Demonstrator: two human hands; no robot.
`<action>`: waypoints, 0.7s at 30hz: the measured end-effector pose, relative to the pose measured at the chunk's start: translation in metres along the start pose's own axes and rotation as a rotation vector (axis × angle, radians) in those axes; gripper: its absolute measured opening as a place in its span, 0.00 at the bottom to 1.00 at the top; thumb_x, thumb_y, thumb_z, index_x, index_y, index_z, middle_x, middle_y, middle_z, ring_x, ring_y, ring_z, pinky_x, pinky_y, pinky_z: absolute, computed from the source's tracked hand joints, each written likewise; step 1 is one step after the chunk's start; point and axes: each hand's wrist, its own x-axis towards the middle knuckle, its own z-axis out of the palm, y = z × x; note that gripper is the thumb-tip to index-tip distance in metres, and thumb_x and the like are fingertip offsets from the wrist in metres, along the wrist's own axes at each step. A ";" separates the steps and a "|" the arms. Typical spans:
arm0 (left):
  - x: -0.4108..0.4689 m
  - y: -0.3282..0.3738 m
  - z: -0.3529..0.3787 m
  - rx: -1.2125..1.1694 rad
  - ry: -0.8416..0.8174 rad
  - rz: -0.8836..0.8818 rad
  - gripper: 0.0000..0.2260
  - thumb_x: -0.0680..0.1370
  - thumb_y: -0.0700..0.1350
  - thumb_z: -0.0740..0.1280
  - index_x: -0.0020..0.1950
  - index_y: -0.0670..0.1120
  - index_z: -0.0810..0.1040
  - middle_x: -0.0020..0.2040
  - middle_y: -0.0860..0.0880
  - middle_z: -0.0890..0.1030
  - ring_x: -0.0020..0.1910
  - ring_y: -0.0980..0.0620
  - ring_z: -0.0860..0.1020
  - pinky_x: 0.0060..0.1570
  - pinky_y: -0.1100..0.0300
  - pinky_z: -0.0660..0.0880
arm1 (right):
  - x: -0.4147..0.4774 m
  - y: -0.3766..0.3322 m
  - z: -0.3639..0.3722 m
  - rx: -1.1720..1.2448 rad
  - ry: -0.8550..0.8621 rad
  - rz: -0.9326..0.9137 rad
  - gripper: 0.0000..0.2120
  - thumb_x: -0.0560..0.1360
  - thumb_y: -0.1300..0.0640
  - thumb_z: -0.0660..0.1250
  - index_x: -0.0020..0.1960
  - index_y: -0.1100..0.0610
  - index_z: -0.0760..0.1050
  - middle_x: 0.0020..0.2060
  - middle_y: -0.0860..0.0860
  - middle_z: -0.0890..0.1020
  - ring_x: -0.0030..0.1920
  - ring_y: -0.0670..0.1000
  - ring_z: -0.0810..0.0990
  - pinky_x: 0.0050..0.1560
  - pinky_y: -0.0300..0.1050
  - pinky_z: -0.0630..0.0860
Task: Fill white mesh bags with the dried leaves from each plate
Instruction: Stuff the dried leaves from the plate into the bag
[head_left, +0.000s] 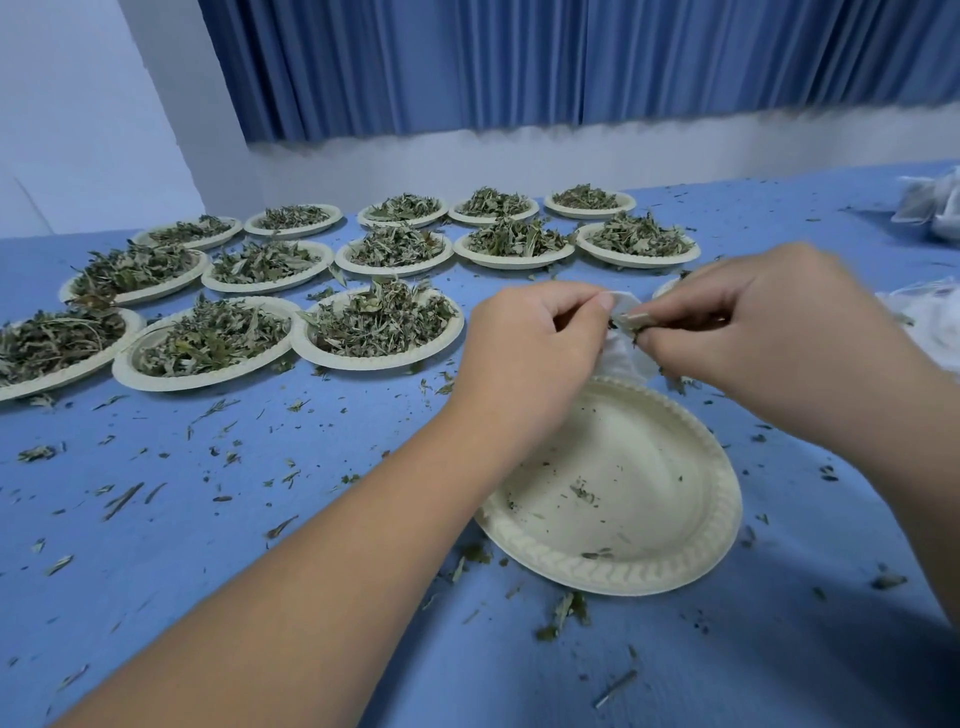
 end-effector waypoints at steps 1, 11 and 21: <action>-0.001 0.000 0.001 -0.003 -0.008 0.006 0.07 0.79 0.45 0.68 0.48 0.51 0.86 0.29 0.57 0.79 0.33 0.58 0.76 0.35 0.61 0.72 | 0.000 0.001 0.001 -0.047 0.001 0.014 0.09 0.68 0.58 0.71 0.39 0.43 0.83 0.25 0.41 0.80 0.32 0.40 0.77 0.31 0.26 0.69; -0.005 0.002 0.008 -0.054 -0.070 0.030 0.10 0.79 0.44 0.66 0.42 0.50 0.86 0.26 0.56 0.72 0.29 0.59 0.68 0.32 0.64 0.68 | 0.004 0.006 0.012 -0.424 0.007 -0.001 0.08 0.72 0.56 0.66 0.44 0.50 0.84 0.27 0.48 0.75 0.30 0.48 0.71 0.30 0.35 0.65; -0.004 0.003 0.005 -0.073 -0.070 0.018 0.10 0.80 0.44 0.66 0.45 0.50 0.87 0.24 0.57 0.70 0.27 0.60 0.65 0.29 0.67 0.63 | 0.001 -0.001 0.020 -0.297 0.128 0.005 0.07 0.69 0.60 0.70 0.45 0.50 0.83 0.34 0.49 0.83 0.36 0.50 0.78 0.32 0.30 0.65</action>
